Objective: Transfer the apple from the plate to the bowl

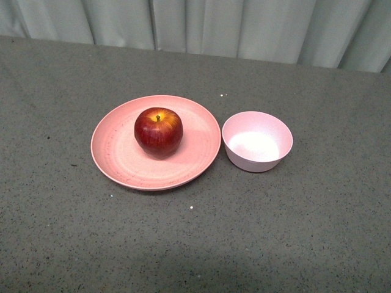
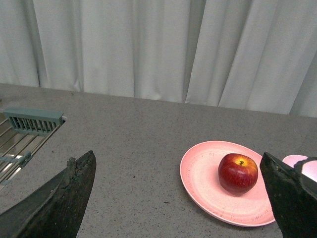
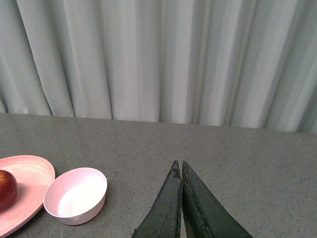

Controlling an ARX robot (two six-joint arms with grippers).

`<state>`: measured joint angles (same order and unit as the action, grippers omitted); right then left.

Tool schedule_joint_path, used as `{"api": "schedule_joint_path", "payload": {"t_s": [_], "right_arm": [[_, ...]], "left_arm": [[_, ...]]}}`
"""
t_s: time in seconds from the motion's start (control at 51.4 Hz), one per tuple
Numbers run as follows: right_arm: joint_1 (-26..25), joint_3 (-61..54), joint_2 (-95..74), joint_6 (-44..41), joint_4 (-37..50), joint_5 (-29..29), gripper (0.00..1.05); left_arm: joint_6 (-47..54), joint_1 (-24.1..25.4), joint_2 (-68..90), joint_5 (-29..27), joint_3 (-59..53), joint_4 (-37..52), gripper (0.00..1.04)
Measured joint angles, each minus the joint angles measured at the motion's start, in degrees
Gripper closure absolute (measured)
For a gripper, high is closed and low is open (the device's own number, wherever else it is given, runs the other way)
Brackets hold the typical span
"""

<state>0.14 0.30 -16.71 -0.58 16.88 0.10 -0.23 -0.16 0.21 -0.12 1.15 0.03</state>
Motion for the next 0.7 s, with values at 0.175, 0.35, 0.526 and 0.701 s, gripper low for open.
{"api": "schedule_joint_path", "payload": {"t_s": [0.175, 0.35, 0.526, 0.701], "right_arm": [[0.0, 0.0, 4.0, 0.0, -4.0, 0.0, 1.04], [0.0, 0.0, 7.7, 0.0, -7.7, 0.0, 1.04], [0.0, 0.0, 16.4, 0.0, -16.5, -0.1, 1.04], [0.0, 0.0, 16.4, 0.0, -16.8, -0.1, 0.75]], "left_arm": [[0.0, 0.0, 0.0, 0.0, 0.0, 0.0, 0.07], [0.0, 0.0, 0.0, 0.0, 0.0, 0.0, 0.07], [0.0, 0.0, 0.0, 0.0, 0.0, 0.0, 0.07], [0.0, 0.0, 0.0, 0.0, 0.0, 0.0, 0.07]]}}
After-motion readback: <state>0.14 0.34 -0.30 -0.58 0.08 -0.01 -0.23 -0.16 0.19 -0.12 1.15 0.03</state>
